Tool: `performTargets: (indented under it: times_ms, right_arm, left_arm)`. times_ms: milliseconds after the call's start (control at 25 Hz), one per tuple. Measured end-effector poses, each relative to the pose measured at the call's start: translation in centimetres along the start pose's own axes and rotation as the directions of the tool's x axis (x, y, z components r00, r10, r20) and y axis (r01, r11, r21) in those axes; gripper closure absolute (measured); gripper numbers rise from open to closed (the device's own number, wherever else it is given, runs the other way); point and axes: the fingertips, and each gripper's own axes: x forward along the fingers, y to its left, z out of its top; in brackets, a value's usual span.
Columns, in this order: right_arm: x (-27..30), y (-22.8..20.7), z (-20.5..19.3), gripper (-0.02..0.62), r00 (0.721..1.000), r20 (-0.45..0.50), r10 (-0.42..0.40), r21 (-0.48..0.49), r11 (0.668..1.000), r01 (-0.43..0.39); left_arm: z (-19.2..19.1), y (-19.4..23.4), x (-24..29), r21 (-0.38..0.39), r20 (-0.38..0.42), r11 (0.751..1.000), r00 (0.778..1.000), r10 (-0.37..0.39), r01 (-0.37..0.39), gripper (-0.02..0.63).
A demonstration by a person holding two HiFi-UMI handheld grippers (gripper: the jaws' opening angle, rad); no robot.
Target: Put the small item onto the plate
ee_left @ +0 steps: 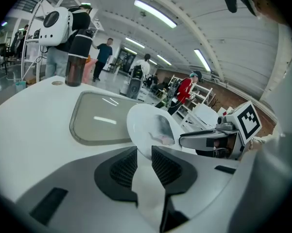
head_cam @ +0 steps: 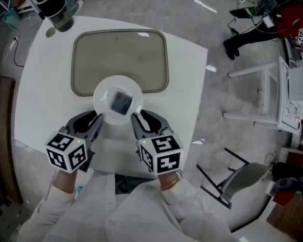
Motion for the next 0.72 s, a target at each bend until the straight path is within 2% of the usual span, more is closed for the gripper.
performTargets:
  times_ms: [720]
  right_arm:
    - [7.5, -3.7, 6.6, 0.483, 0.997, 0.036, -0.07, 0.08, 0.995, 0.067]
  left_arm:
    - [7.6, 5.8, 5.7, 0.045, 0.017, 0.999, 0.999, -0.03, 0.029, 0.518]
